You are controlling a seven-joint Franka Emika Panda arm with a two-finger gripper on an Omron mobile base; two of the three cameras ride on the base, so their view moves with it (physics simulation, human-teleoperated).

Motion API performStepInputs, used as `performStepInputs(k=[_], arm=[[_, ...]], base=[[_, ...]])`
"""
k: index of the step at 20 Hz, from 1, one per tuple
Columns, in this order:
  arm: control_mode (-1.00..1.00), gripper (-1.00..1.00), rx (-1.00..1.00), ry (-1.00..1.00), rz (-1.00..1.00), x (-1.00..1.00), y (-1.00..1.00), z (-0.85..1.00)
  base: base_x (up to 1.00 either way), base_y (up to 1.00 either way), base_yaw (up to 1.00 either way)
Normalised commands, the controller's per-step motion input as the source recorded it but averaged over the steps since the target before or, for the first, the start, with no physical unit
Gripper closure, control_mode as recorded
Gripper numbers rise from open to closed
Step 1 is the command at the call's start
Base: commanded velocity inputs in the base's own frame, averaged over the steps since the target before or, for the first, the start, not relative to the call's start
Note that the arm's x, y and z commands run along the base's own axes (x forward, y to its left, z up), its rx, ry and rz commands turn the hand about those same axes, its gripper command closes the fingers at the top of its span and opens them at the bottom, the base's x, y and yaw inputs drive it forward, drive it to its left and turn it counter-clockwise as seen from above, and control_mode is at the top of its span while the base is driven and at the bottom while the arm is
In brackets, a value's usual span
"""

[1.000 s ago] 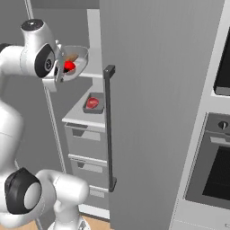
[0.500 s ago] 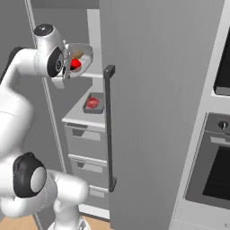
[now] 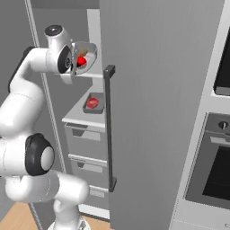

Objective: Take the meat container that has the steak and place it on the second highest rack of the freezer. Then take the vegetable container that has the tomato and sweet potato and place it on the highest rack of the freezer.

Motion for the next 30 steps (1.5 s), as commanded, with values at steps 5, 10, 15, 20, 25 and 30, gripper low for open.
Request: performStepInputs(k=[5, 10, 15, 20, 25, 30], arm=[[-1.00, 1.00, -0.06, 0.03, 0.00, 0.46, 0.00, -0.04], [-1.00, 1.00, -0.01, 0.03, 0.00, 0.54, 0.00, -0.12], [-1.00, 1.00, 0.00, 0.06, 0.00, 0.78, 0.00, -0.15], [-1.00, 1.00, 0.00, 0.07, 0.00, 0.77, 0.00, -0.15], [-1.00, -1.00, -0.06, 0.01, -0.03, 0.45, 0.03, 0.00], [-1.00, -1.00, -0.02, -0.10, -0.03, -0.56, -0.01, -0.07]], base=[[0.00, 0.00, 0.00], [0.00, 0.00, 0.00], [0.00, 0.00, 0.00], [0.00, 0.00, 0.00], [0.00, 0.00, 0.00], [0.00, 0.00, 0.00]])
